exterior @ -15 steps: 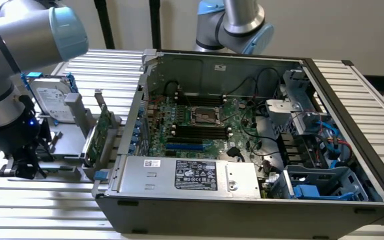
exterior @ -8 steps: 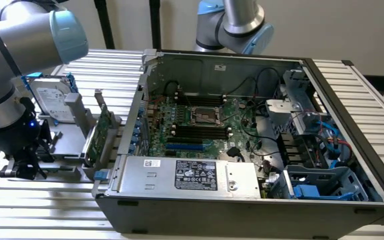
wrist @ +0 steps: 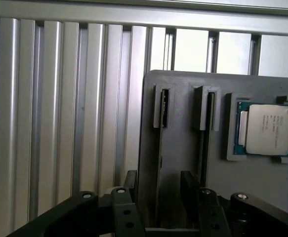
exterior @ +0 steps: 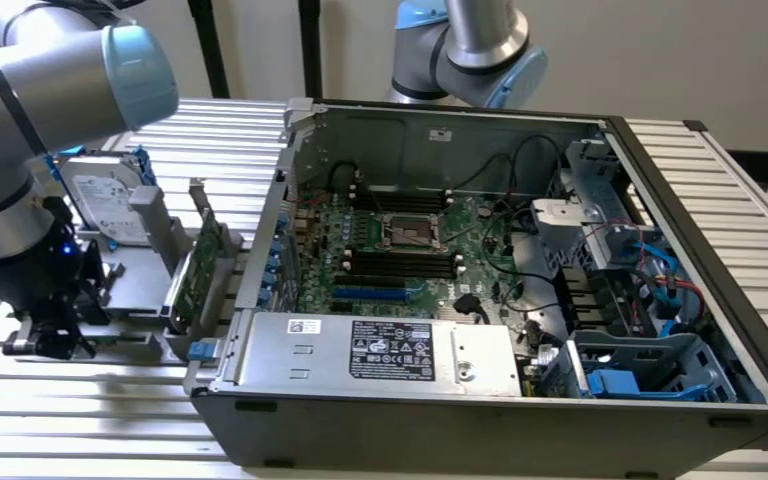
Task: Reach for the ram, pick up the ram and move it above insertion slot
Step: 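Pick up the ram and move it above insertion slot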
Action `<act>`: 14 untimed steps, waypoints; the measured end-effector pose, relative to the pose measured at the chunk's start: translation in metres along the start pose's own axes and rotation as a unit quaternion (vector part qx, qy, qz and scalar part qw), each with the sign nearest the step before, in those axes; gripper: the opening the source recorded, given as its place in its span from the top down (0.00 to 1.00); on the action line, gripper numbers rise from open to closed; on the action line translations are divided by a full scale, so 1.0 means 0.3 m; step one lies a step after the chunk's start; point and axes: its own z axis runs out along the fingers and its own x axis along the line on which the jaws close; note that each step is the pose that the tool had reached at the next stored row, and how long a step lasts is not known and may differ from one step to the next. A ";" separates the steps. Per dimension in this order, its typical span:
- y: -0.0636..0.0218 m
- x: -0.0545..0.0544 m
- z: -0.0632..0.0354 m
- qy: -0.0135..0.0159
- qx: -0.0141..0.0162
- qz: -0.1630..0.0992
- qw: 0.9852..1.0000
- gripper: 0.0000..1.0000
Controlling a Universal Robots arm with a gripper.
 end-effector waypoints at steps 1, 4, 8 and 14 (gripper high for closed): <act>0.000 0.000 0.001 0.000 0.000 0.000 1.000 0.52; 0.000 0.000 0.003 0.000 0.000 0.000 1.000 0.60; 0.000 0.000 0.003 0.000 0.000 0.000 1.000 0.73; 0.000 0.000 0.003 0.000 0.000 0.000 1.000 0.86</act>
